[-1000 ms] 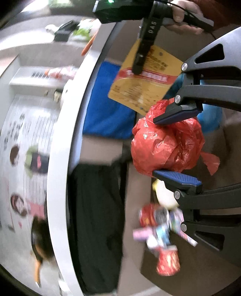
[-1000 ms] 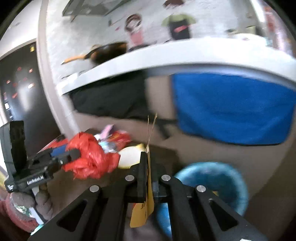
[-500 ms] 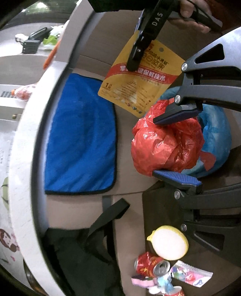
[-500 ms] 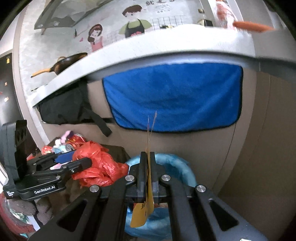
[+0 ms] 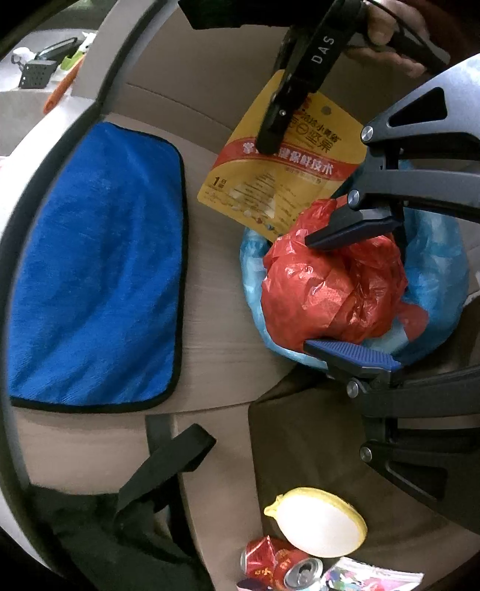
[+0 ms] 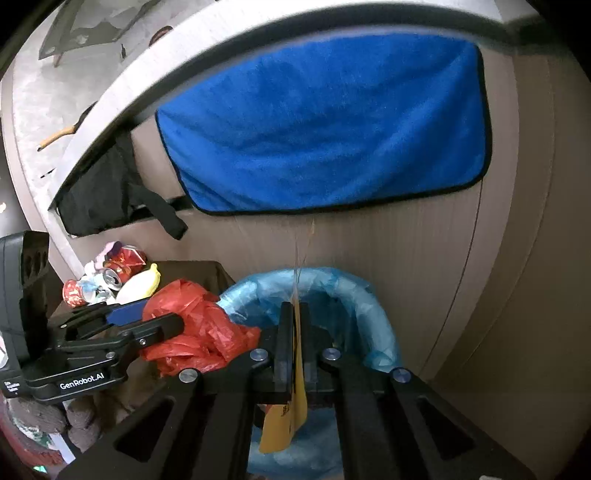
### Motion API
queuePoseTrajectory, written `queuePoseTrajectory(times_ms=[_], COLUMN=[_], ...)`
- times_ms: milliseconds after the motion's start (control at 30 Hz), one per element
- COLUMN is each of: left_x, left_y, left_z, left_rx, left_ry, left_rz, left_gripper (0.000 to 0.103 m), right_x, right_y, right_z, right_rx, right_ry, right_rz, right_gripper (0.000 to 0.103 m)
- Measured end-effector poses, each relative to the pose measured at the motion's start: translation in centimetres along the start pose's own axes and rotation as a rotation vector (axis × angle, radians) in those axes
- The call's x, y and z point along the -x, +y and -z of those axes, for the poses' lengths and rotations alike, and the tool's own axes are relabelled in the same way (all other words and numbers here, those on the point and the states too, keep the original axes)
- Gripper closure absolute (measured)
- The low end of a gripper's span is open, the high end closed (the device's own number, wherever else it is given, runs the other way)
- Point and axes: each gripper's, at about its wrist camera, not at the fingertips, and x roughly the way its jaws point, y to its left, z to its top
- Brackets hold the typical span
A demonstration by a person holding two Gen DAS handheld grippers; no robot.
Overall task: Collect trash
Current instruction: 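Open the right tool to drop the yellow pouch while the left tool releases the red bag into the bin, then move both open tools back over the trash pile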
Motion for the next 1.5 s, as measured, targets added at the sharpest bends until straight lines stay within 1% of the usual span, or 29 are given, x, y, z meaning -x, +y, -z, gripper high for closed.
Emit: queuePoseTrajectory(times_ms=[233,267,300,367,400,433,467,500,533,600,667,733,900,1000,1067,1200,1300,1333,1400,1500], left_x=[-1.9,-2.0,-2.2,-2.4,-2.5,-2.5,-2.2,-2.0,-1.6,-0.9,-0.3,0.6,4.1,7.0,9.0,13.1,16.1,17.2,18.8,20.2], left_y=[0.6,0.7,1.0,1.5,1.8,2.0,2.2,2.4,2.6,3.0,3.5,4.1,6.1,7.9,9.4,13.1,16.9,18.3,21.0,25.0], left_z=[-0.4,-0.4,-0.4,-0.5,-0.5,-0.6,-0.5,-0.6,-0.6,-0.8,-0.8,-0.9,-0.5,0.4,1.1,2.5,3.7,4.2,5.3,7.5], left_rx=[0.022,0.025,0.038,0.072,0.083,0.089,0.095,0.096,0.097,0.11,0.127,0.143,0.147,0.147,0.148,0.156,0.194,0.208,0.227,0.293], left_ry=[0.034,0.033,0.034,0.038,0.043,0.041,0.03,0.018,0.006,-0.01,-0.021,-0.037,-0.099,-0.138,-0.159,-0.188,-0.211,-0.218,-0.229,-0.2], left_rz=[0.009,0.016,0.044,0.125,0.152,0.156,0.153,0.147,0.139,0.133,0.13,0.119,0.04,-0.018,-0.051,-0.125,-0.181,-0.206,-0.263,-0.289], left_gripper=[0.053,0.053,0.053,0.048,0.039,0.034,0.033,0.031,0.027,0.023,0.021,0.016,0.015,0.011,0.011,0.007,0.005,0.003,0.003,0.003], right_x=[-1.8,-1.9,-2.0,-2.2,-2.2,-2.2,-2.0,-1.8,-1.3,-0.5,-0.1,0.3,1.4,2.0,2.3,2.6,2.0,1.8,1.2,-0.1], right_y=[-0.7,-0.8,-0.9,-0.9,-0.8,-0.8,-0.6,-0.5,-0.4,-0.1,0.1,0.5,2.8,4.7,6.5,10.8,14.7,15.6,17.7,21.1], right_z=[0.0,0.0,0.0,0.1,0.2,0.3,0.3,0.4,0.5,0.3,0.0,-0.3,-0.6,-0.5,-0.5,-0.5,-0.4,-0.4,-0.3,0.1], right_rx=[-0.007,-0.008,-0.008,-0.006,-0.002,0.0,0.004,0.006,0.009,0.015,0.012,0.01,0.051,0.077,0.102,0.17,0.235,0.251,0.284,0.332], right_ry=[0.016,0.016,0.016,0.012,0.014,0.014,0.006,-0.007,-0.035,-0.063,-0.066,-0.064,-0.073,-0.079,-0.085,-0.089,-0.082,-0.079,-0.07,-0.046], right_rz=[0.01,0.009,0.004,0.017,0.032,0.04,0.051,0.056,0.067,0.084,0.082,0.078,0.08,0.063,0.045,0.017,-0.008,-0.013,-0.026,-0.074], right_gripper=[0.101,0.1,0.098,0.097,0.089,0.082,0.062,0.044,0.04,0.039,0.039,0.039,0.039,0.039,0.039,0.037,0.033,0.033,0.033,0.031])
